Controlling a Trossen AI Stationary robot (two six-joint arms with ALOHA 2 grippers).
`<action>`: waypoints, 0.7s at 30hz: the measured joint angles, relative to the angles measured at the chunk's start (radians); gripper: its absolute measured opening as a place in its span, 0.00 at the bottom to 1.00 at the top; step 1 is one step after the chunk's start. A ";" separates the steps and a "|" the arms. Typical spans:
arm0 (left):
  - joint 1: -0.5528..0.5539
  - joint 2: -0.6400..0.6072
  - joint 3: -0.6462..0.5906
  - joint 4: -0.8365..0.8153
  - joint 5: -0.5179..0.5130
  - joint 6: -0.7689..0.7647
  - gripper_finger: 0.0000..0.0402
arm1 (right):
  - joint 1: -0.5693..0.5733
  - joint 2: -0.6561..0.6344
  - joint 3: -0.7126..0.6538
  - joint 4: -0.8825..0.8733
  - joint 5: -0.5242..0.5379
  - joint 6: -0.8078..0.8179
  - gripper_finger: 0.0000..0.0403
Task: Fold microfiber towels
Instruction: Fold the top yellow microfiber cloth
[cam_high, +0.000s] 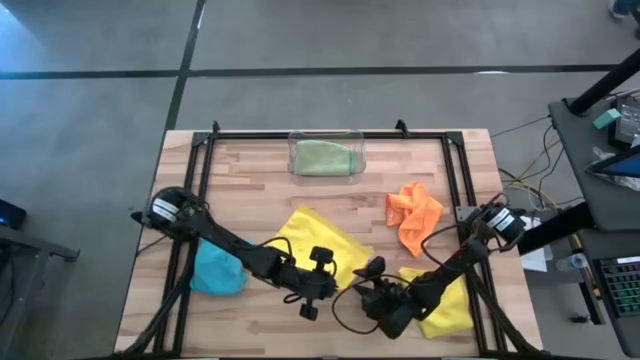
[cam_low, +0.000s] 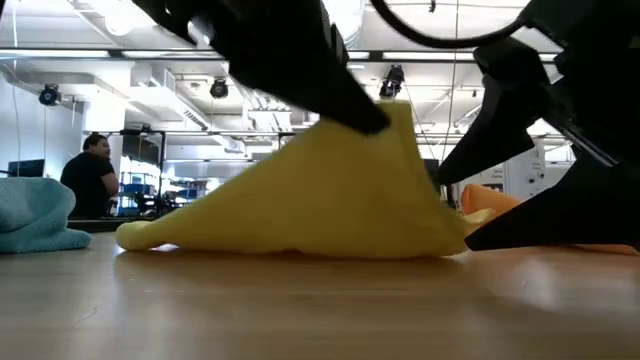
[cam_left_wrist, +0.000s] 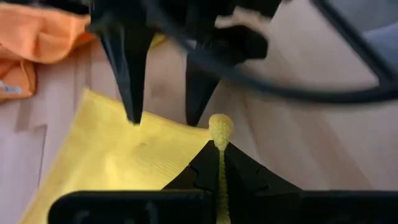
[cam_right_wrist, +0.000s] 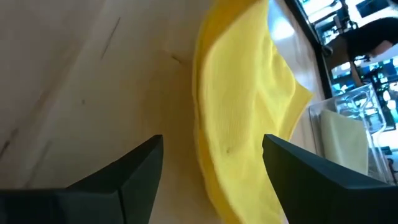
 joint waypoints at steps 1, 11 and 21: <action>-0.002 -0.004 0.000 0.001 0.000 0.000 0.00 | -0.006 0.000 0.001 -0.012 -0.002 0.002 0.65; -0.016 -0.018 -0.001 -0.011 0.000 0.002 0.00 | -0.033 0.000 -0.003 -0.125 0.014 0.083 0.63; -0.025 -0.020 -0.003 -0.012 0.000 -0.017 0.00 | -0.035 0.001 -0.050 -0.167 -0.021 0.216 0.54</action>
